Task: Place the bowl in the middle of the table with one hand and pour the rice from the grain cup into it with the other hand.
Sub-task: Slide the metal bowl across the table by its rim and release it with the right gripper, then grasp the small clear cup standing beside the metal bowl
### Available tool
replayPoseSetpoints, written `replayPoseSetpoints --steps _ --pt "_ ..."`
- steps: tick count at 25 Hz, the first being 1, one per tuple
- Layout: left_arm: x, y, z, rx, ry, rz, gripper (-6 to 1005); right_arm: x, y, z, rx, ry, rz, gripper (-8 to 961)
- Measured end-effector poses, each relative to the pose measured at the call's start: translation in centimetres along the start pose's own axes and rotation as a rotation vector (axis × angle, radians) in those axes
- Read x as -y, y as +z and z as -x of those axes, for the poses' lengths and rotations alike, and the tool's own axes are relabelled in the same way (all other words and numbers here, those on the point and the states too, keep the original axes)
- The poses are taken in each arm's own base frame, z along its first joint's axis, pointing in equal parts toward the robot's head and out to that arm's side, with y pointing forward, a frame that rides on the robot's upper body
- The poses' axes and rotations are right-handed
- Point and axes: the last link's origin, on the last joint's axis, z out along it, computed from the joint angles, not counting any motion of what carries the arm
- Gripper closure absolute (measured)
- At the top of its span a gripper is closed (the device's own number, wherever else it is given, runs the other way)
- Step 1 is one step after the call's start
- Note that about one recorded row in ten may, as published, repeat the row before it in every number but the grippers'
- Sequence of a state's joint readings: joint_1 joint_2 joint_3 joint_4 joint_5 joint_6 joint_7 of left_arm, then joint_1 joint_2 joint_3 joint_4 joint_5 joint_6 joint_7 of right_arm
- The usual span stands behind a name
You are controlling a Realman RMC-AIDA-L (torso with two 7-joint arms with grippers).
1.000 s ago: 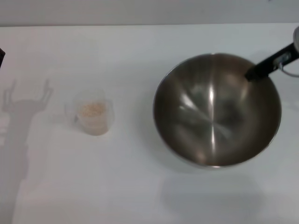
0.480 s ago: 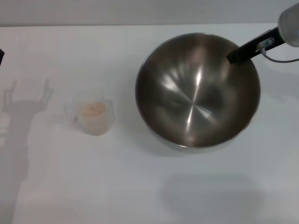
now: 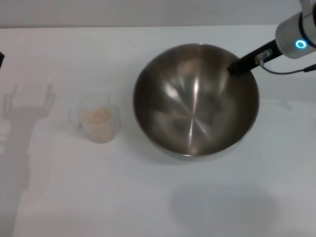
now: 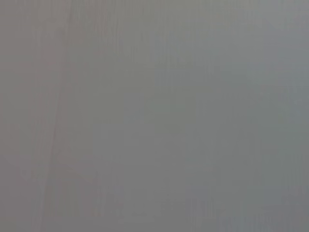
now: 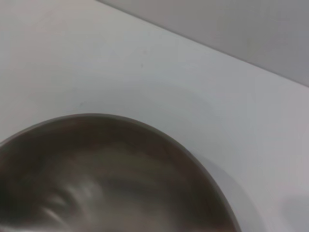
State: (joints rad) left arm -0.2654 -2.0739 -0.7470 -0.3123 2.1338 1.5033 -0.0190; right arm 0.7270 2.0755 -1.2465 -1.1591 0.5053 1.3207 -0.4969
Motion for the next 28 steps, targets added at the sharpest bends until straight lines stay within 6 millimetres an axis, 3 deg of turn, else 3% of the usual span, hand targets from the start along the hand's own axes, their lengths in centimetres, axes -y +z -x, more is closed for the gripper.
replayPoseSetpoints --steps 8,13,16,19,23,28 --pt "0.0 0.0 0.0 0.000 0.002 0.000 176 -0.4 0.6 0.3 -0.032 -0.030 -0.004 948" --pt "0.0 0.1 0.0 -0.001 0.001 0.001 178 -0.4 0.3 0.7 -0.024 -0.064 -0.043 842" --pt "0.0 0.1 0.0 -0.001 0.002 0.001 179 -0.5 -0.3 1.2 0.005 -0.085 -0.067 613" --pt "0.0 0.0 0.0 0.000 0.002 -0.001 181 -0.3 -1.2 2.1 0.040 -0.118 -0.121 541" --pt "0.1 -0.1 -0.1 -0.006 -0.001 -0.003 182 -1.3 -3.1 4.4 0.181 -0.217 -0.201 470" --pt "0.1 -0.1 -0.1 -0.009 -0.002 -0.002 184 -4.9 -4.4 6.7 0.568 -0.400 -0.305 476"
